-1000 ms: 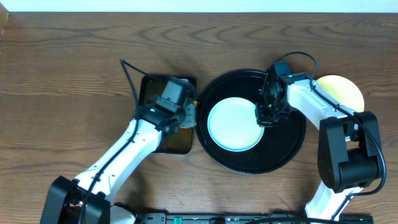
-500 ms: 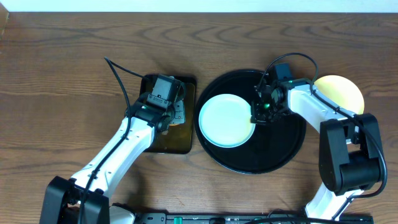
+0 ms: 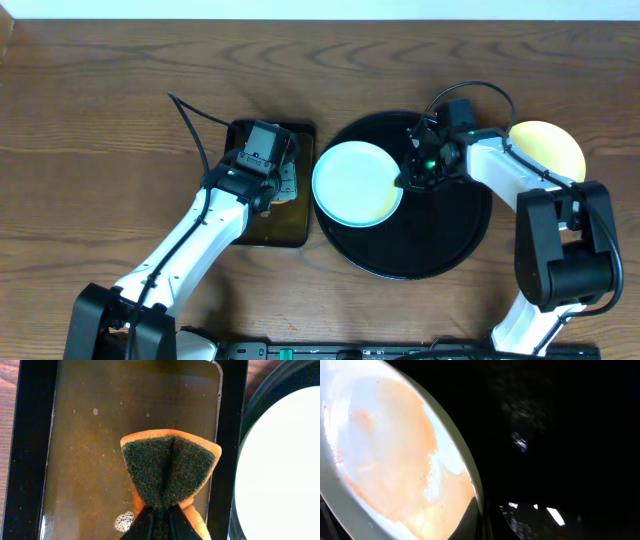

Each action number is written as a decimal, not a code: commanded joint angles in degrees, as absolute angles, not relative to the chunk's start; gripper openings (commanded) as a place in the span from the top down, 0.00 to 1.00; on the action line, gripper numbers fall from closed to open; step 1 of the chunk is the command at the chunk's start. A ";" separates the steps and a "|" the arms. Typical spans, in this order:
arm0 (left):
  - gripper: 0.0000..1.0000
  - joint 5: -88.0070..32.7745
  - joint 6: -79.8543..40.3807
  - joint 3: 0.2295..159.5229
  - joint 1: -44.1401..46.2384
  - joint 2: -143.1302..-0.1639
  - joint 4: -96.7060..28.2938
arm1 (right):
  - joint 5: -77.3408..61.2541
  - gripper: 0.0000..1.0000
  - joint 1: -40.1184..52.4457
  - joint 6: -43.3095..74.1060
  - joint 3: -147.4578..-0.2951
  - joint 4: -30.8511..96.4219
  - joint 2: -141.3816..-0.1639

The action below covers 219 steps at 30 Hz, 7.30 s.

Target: Clean dirty plates on tray and stack at the side

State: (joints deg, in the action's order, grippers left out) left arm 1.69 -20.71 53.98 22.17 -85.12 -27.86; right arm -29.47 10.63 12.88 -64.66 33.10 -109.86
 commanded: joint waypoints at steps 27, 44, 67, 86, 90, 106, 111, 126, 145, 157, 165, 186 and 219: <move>0.92 7.14 -19.94 53.56 21.91 -85.73 -25.89 | 7.29 0.99 9.89 2.04 -64.82 37.01 -83.99; 0.92 7.14 -19.97 53.56 21.91 -85.73 -25.19 | 34.92 0.99 21.96 -0.93 -64.82 41.56 -82.70; 0.92 7.11 -19.97 53.56 21.91 -85.73 -25.21 | 65.17 0.99 39.75 -2.28 -64.82 35.66 -82.70; 0.92 7.11 -19.97 53.56 21.91 -85.73 -25.23 | 54.43 0.99 35.97 2.50 -64.79 34.79 -82.72; 0.92 7.11 -19.94 53.56 21.91 -85.73 -25.56 | 44.56 0.99 30.30 9.87 -64.79 36.12 -82.74; 0.92 7.11 -19.94 53.47 21.91 -85.73 -25.67 | 28.75 0.99 1.19 19.94 -64.75 36.23 -83.07; 0.92 7.11 -19.94 53.47 21.91 -85.73 -25.67 | 21.71 0.99 -8.45 21.23 -64.75 35.90 -84.14; 0.92 7.11 -19.94 53.47 21.91 -85.73 -25.67 | 12.14 0.99 -22.68 21.41 -64.75 32.91 -93.91; 0.92 7.18 -13.26 53.30 21.91 -87.13 -24.29 | -12.97 0.65 -17.12 12.36 -64.75 43.75 -95.29; 0.92 6.90 -12.53 53.10 17.54 -100.07 -19.20 | -12.05 0.64 -8.64 10.98 -64.75 44.38 -95.29; 0.87 6.66 -14.13 53.10 14.52 -101.25 -19.59 | -12.05 0.63 -7.40 11.03 -64.75 44.58 -95.29; 0.92 9.56 -21.43 53.10 14.52 -101.25 -22.06 | -12.05 0.63 -7.40 11.05 -64.75 44.84 -95.29; 0.50 -5.10 -8.21 53.23 14.52 -93.62 -17.32 | -12.62 0.62 -7.40 9.91 -64.75 44.84 -95.29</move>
State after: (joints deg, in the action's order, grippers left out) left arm -7.29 -7.75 53.78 14.52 -97.51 -16.78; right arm -12.03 -7.97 11.46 -64.60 44.82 -94.87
